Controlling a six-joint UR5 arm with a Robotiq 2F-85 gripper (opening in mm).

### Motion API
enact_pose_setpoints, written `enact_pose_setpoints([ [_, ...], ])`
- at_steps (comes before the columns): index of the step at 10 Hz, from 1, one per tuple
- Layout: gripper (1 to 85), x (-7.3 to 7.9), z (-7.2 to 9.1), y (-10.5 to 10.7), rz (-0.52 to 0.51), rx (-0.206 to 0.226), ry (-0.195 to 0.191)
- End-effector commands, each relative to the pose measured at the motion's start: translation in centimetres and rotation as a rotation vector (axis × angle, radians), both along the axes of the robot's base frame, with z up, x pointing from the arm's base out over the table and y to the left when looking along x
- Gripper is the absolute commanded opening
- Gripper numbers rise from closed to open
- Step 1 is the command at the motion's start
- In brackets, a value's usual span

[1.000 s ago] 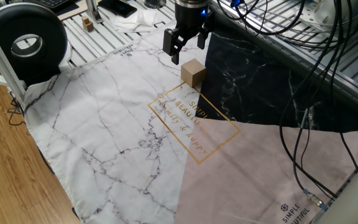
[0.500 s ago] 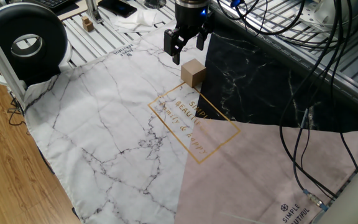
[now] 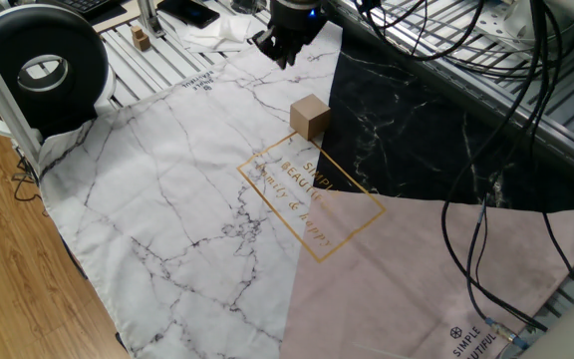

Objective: Approach and touch the side of the small block

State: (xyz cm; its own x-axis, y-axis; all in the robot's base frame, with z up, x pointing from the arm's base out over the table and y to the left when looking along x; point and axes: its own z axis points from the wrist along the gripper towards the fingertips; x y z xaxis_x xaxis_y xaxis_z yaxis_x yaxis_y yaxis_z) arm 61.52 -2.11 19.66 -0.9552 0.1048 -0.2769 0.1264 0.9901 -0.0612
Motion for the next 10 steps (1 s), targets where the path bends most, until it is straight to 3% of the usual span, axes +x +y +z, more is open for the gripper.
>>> enact_pose_setpoints([
  [1,1.0,-0.6,-0.4,-0.3,-0.003,-0.009,0.020],
  [3,1.0,-3.3,-1.7,-0.5,0.022,-0.015,0.125],
  [4,1.0,-4.3,-2.3,-0.5,0.040,-0.005,0.157],
  [10,1.0,-5.0,-4.2,-3.0,0.093,-0.028,0.143],
])
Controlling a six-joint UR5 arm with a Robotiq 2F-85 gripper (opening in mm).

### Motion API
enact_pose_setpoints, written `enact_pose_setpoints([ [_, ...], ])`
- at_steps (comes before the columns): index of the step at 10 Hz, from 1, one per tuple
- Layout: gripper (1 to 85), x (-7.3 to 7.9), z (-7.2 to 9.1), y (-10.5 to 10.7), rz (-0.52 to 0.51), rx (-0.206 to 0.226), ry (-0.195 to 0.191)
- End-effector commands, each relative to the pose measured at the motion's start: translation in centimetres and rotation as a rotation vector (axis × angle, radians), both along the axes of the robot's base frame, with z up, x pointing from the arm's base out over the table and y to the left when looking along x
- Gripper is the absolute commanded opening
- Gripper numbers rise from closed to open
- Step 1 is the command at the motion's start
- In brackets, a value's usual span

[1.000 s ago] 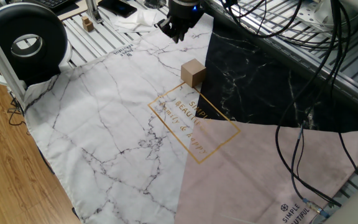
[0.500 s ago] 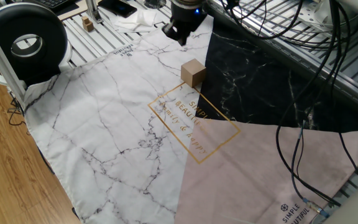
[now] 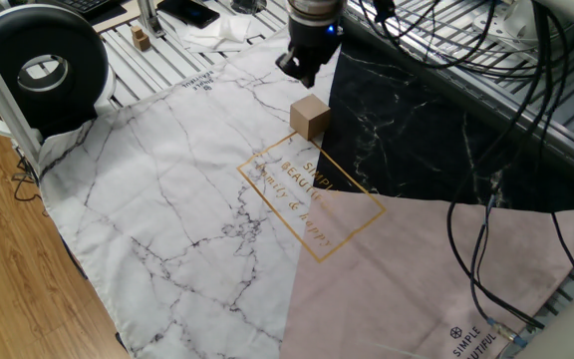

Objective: Approach and touch the side of the small block

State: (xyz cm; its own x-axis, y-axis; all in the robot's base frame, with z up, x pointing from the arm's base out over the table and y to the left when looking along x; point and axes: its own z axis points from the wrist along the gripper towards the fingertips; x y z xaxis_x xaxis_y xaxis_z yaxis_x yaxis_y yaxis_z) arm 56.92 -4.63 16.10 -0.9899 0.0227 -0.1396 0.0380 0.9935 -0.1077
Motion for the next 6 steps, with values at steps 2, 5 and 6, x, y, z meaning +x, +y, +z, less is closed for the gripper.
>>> enact_pose_setpoints([
  [2,1.0,-0.3,-1.0,-0.4,0.019,0.007,-0.013],
  [5,1.0,-0.3,-1.5,-0.6,0.022,0.004,-0.024],
  [6,1.0,-0.4,-1.8,-0.6,0.025,0.010,-0.026],
])
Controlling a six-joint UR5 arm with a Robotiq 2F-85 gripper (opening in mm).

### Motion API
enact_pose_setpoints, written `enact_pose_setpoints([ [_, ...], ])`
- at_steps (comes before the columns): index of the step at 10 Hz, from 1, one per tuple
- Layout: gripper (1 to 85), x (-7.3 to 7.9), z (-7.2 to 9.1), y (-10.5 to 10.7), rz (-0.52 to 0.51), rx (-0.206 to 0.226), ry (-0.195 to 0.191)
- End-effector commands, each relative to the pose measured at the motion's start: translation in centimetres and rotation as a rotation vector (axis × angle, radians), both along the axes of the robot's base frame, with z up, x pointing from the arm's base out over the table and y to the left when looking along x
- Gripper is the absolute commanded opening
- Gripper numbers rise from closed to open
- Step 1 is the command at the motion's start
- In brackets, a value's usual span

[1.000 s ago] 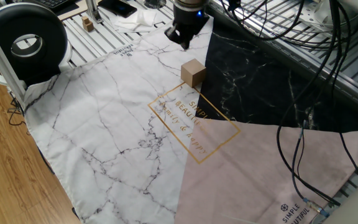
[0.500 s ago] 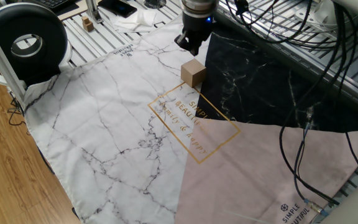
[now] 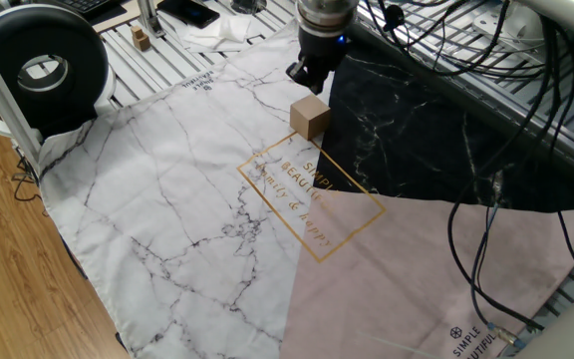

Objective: Approach and touch the side of the small block

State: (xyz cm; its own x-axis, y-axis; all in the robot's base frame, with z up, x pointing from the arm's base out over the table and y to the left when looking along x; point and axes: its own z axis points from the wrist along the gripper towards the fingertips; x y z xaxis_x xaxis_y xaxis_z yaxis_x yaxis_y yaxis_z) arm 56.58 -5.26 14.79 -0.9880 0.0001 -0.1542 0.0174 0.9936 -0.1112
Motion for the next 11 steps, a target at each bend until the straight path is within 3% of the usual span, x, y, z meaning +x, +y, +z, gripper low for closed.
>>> enact_pose_setpoints([
  [1,1.0,-0.2,-0.6,-0.1,0.003,0.012,-0.011],
  [3,1.0,0.2,-0.4,0.3,-0.006,0.017,-0.019],
  [5,1.0,-0.3,-0.4,0.5,0.015,0.021,0.002],
  [7,1.0,-1.7,-0.7,1.4,0.010,0.055,0.056],
  [9,1.0,-2.1,-0.8,3.3,-0.027,0.135,0.071],
  [11,1.0,-4.2,-0.9,2.6,-0.020,0.105,0.152],
])
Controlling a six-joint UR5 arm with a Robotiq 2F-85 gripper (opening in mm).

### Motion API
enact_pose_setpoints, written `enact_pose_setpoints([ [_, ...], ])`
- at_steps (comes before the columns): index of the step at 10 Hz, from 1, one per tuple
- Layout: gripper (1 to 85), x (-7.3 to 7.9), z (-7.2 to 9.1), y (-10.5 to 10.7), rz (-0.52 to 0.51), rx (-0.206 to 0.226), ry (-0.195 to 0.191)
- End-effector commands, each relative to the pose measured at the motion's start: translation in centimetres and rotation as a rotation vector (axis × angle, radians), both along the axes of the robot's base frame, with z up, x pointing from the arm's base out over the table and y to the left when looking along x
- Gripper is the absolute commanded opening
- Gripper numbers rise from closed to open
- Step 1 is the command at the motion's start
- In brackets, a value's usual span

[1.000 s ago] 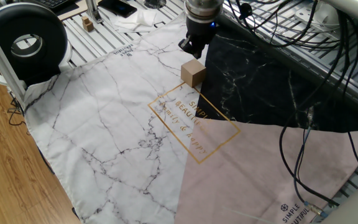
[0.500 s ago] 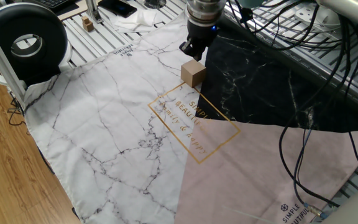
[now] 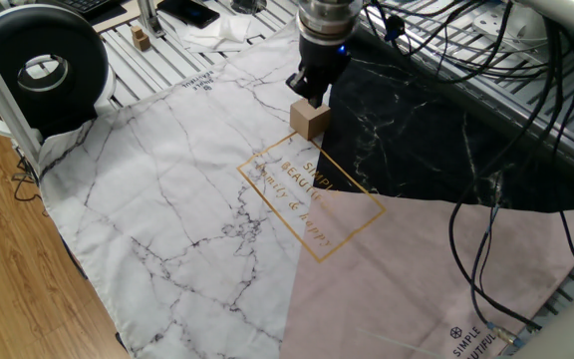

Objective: Approach and touch the side of the small block

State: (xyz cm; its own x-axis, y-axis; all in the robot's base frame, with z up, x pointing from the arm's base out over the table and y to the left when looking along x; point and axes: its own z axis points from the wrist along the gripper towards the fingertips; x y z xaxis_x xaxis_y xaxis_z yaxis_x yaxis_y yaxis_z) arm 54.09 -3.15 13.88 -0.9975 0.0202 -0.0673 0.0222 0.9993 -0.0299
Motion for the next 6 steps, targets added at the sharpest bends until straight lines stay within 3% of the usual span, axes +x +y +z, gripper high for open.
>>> enact_pose_setpoints([
  [1,1.0,-2.0,0.1,-0.2,0.011,-0.006,0.075],
  [4,1.0,-0.3,-6.7,-3.1,0.074,0.008,0.051],
  [5,1.0,0.2,-8.2,-4.0,0.080,0.006,0.051],
  [6,1.0,0.9,-8.6,-4.5,0.087,0.011,0.045],
])
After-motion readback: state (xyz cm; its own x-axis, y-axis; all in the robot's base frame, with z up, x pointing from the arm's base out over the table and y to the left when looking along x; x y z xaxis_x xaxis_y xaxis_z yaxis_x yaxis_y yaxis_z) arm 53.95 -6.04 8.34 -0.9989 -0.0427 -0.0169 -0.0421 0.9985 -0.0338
